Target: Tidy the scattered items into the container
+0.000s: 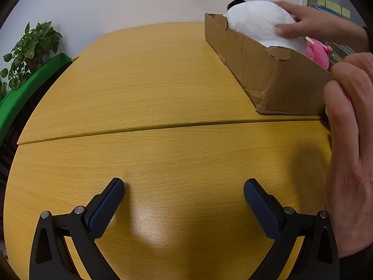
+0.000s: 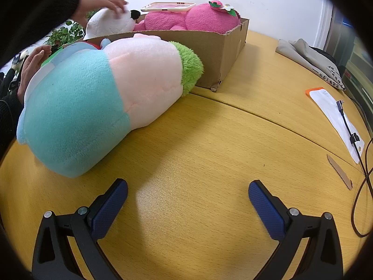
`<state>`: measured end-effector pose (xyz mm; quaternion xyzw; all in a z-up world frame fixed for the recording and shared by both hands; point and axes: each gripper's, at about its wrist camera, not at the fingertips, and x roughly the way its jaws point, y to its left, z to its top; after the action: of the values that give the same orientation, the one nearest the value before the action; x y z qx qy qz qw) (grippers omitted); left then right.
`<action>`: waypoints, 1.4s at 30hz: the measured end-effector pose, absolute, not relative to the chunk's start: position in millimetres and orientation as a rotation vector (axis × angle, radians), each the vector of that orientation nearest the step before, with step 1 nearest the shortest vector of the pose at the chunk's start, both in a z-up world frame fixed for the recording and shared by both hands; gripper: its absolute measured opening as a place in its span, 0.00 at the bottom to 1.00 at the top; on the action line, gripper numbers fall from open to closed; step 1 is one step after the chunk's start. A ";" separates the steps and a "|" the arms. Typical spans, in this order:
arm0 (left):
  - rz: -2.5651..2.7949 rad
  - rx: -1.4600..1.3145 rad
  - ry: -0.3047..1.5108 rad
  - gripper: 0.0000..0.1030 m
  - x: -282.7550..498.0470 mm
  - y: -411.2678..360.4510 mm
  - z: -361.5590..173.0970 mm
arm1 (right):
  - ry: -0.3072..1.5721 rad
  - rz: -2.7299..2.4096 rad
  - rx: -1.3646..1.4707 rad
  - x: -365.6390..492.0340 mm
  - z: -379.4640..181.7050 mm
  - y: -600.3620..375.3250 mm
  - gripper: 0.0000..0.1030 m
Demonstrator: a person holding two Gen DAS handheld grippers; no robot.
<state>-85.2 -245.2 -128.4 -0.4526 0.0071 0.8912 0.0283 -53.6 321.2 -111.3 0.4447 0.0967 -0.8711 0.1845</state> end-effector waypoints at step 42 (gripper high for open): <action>2.753 -1.398 0.020 1.00 -85.3 -245.4 -128.6 | 0.273 -2.455 1.253 -53.3 -111.3 321.1 1.00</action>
<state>-85.3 -245.4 -128.6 -0.4526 0.0064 0.8913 0.0268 -53.3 321.1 -111.3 0.4447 0.0967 -0.8711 0.1848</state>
